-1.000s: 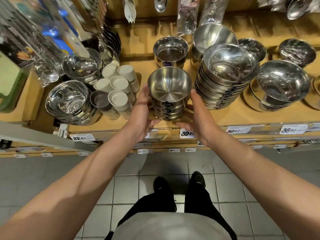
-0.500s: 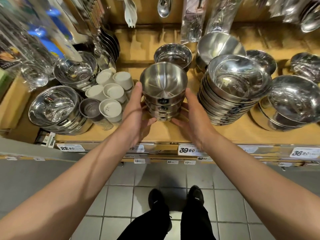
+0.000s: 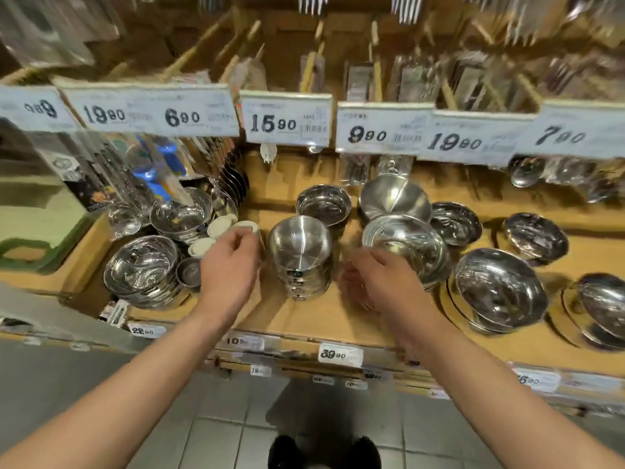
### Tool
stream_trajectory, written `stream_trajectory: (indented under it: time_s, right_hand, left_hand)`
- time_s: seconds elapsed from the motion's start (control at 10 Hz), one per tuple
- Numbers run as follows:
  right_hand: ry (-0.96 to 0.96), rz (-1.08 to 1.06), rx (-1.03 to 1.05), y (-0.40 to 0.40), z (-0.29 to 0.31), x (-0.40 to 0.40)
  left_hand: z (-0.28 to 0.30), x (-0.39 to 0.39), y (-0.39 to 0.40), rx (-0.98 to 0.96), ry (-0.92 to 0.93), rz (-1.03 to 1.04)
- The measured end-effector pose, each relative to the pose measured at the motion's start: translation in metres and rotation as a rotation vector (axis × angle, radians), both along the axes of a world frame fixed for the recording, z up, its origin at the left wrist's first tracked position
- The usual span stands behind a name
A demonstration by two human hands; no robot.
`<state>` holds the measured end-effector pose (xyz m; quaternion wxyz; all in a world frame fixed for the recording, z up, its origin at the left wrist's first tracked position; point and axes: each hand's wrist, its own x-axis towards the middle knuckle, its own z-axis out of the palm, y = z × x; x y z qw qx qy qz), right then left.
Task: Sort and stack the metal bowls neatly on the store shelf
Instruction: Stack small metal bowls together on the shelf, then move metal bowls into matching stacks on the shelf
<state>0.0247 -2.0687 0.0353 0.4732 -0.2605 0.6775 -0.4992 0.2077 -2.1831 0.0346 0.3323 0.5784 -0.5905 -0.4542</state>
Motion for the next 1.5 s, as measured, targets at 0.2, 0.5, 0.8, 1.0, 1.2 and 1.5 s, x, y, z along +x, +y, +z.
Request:
stream_trajectory:
  time_s: [0.2,0.5,0.8,1.0,1.2,1.5]
  right_hand:
    - [0.239,-0.028,0.011,-0.003,0.055,-0.073]
    - [0.437,0.004,0.015,-0.007,0.022,-0.144]
    - [0.466,-0.105,0.009,-0.019,-0.004,-0.170]
    - [0.284,-0.170,-0.095,-0.028,-0.018,-0.171]
    - [0.282,-0.171,-0.092,-0.026,-0.011,-0.170]
    - [0.240,-0.137,0.026,-0.031,0.007,-0.170]
  left_hand:
    - [0.043,-0.027,-0.042,0.094,-0.061,-0.107]
    - [-0.006,-0.079,-0.114,0.074,-0.250,-0.214]
    - [-0.050,-0.108,-0.155,0.095,-0.454,-0.366]
    - [-0.053,-0.117,-0.171,0.106,-0.660,-0.537]
    - [-0.051,-0.123,-0.168,0.099,-0.673,-0.483]
    - [0.004,-0.088,-0.159,0.137,-0.264,-0.190]
